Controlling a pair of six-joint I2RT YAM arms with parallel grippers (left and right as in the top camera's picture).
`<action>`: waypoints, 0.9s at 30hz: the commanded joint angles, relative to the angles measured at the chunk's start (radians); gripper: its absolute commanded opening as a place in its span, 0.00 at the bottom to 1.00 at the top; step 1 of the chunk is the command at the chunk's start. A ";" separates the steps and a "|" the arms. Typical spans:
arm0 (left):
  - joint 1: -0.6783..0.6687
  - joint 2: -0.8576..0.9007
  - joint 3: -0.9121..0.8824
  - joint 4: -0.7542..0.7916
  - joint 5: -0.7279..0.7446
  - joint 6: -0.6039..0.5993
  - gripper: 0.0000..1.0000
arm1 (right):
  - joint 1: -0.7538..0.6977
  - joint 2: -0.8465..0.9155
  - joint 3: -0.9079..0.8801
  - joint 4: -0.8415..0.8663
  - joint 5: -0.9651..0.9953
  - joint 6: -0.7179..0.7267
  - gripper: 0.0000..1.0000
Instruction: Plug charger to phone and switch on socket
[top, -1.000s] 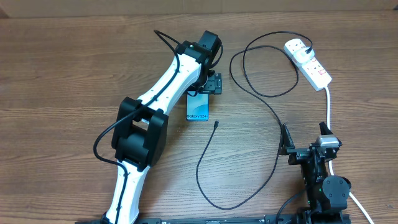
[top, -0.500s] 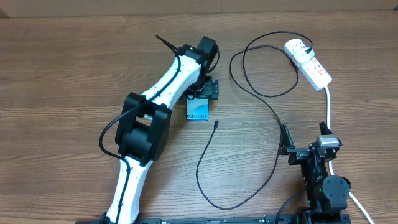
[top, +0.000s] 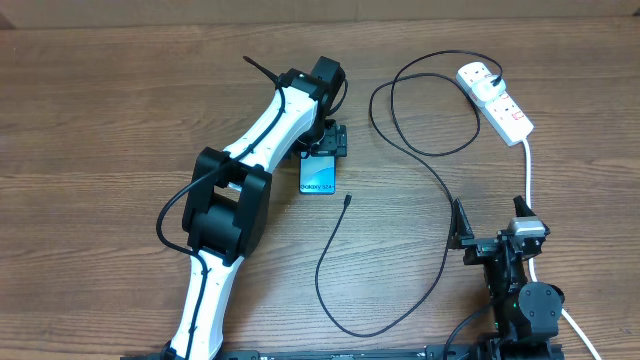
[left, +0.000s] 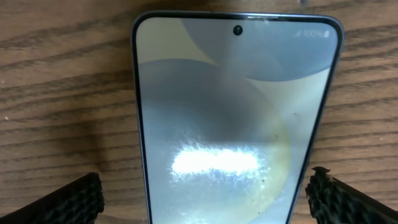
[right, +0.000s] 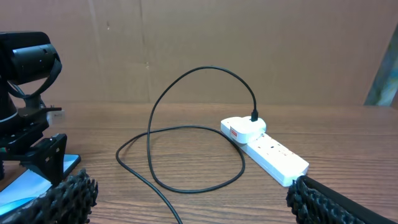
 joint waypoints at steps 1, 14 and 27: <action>0.002 0.007 -0.002 0.000 0.016 -0.021 1.00 | -0.006 -0.010 -0.010 0.006 0.006 0.004 1.00; -0.021 0.007 -0.002 -0.008 -0.002 -0.076 1.00 | -0.006 -0.010 -0.010 0.006 0.006 0.004 1.00; -0.023 0.007 -0.002 -0.020 -0.030 -0.085 1.00 | -0.006 -0.010 -0.010 0.006 0.006 0.004 1.00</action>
